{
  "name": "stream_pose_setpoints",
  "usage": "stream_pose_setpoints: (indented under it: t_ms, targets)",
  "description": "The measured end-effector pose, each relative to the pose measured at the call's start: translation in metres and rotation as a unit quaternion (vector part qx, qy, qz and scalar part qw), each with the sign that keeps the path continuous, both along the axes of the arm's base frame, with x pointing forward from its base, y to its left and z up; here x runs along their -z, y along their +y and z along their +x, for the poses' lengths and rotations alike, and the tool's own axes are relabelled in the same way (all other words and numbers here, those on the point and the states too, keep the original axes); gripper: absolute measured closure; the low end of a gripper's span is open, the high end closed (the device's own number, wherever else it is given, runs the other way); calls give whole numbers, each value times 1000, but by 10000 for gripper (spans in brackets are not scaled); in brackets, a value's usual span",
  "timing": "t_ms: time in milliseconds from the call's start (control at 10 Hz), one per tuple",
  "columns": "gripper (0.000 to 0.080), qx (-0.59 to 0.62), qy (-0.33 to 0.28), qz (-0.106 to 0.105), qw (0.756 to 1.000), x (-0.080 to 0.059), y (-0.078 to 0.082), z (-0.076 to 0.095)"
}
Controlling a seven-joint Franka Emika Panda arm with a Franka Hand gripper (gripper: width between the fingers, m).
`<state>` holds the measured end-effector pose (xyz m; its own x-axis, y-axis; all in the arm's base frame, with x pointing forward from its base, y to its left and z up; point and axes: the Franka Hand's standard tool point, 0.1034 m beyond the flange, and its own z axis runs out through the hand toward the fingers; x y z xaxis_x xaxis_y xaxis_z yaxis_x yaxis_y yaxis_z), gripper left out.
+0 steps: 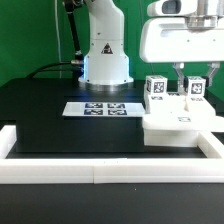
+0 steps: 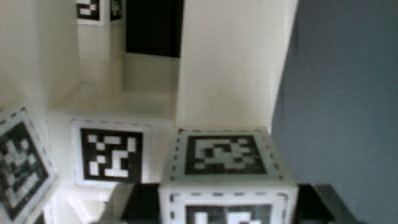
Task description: Assemble chair
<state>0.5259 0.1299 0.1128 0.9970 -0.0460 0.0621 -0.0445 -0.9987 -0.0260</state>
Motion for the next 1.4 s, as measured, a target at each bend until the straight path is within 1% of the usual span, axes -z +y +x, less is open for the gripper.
stream_pose_setpoints:
  t_ms: [100, 200, 400, 500, 600, 700, 800, 900, 1000, 1100, 1400]
  targets:
    - [514, 50, 1, 3, 999, 0, -2, 0]
    - [514, 65, 2, 4, 998, 0, -2, 0]
    - [512, 142, 4, 8, 990, 0, -4, 0]
    - [512, 165, 5, 8, 986, 0, -5, 0]
    - [512, 160, 4, 8, 987, 0, -5, 0]
    - [400, 160, 4, 8, 987, 0, -5, 0]
    - [261, 160, 4, 8, 987, 0, -5, 0]
    - [182, 160, 4, 8, 987, 1, -5, 0]
    - [182, 160, 4, 8, 987, 1, -5, 0]
    - [156, 160, 4, 8, 987, 1, -5, 0]
    - [150, 160, 4, 8, 987, 1, -5, 0]
